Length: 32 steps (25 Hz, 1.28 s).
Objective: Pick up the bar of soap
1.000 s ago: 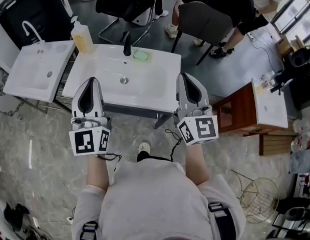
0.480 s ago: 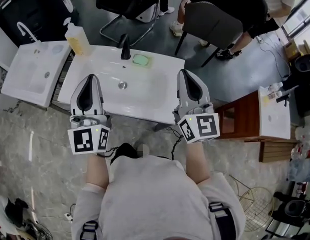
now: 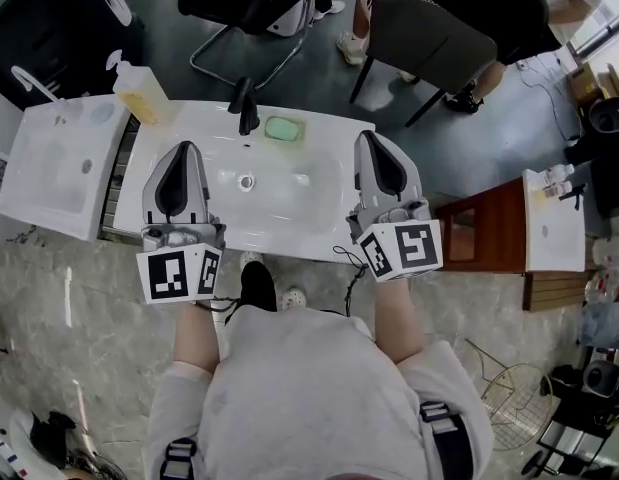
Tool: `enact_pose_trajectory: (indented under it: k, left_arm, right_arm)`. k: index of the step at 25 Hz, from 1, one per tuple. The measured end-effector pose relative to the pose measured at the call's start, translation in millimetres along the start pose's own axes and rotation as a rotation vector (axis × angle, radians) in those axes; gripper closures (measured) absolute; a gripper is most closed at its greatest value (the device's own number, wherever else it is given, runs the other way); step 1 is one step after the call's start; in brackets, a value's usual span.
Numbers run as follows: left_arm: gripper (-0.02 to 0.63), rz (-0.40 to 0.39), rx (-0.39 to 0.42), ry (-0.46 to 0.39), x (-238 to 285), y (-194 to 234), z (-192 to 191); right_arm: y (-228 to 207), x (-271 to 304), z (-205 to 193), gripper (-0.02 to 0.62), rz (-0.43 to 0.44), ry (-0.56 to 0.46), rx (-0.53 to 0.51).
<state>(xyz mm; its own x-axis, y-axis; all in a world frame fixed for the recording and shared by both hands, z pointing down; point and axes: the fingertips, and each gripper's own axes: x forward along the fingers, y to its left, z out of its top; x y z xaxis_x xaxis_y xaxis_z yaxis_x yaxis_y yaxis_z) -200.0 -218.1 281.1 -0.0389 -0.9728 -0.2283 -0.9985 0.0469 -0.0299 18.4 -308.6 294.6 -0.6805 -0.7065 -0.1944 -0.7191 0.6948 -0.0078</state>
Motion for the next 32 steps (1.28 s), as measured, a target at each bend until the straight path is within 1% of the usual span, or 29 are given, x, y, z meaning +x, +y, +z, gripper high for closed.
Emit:
enact_pose_trajectory:
  k: [7, 12, 17, 22, 28, 32]
  left_arm:
    - [0.598, -0.075, -0.008, 0.005, 59.1, 26.9, -8.2]
    - [0.598, -0.133, -0.014, 0.029, 93.4, 43.7, -24.6]
    - [0.598, -0.185, -0.032, 0.066, 123.0, 57.0, -46.5]
    - [0.598, -0.229, -0.052, 0.111, 141.8, 64.7, -74.2]
    - [0.598, -0.255, -0.078, 0.156, 152.7, 72.8, -100.8]
    - [0.598, -0.261, -0.092, 0.189, 156.3, 81.4, -118.2]
  right_arm:
    - [-10.2, 48.8, -7.6, 0.584, -0.063, 0.010, -0.003]
    - [-10.9, 77.7, -33.6, 0.584, -0.093, 0.075, -0.004]
    - [-12.4, 104.2, -70.3, 0.584, -0.112, 0.171, 0.011]
    - [-11.8, 122.1, -113.7, 0.584, -0.109, 0.284, 0.028]
    - [-5.4, 133.1, -168.7, 0.584, -0.077, 0.429, 0.032]
    - [3.1, 140.8, -210.6, 0.584, -0.033, 0.554, 0.030]
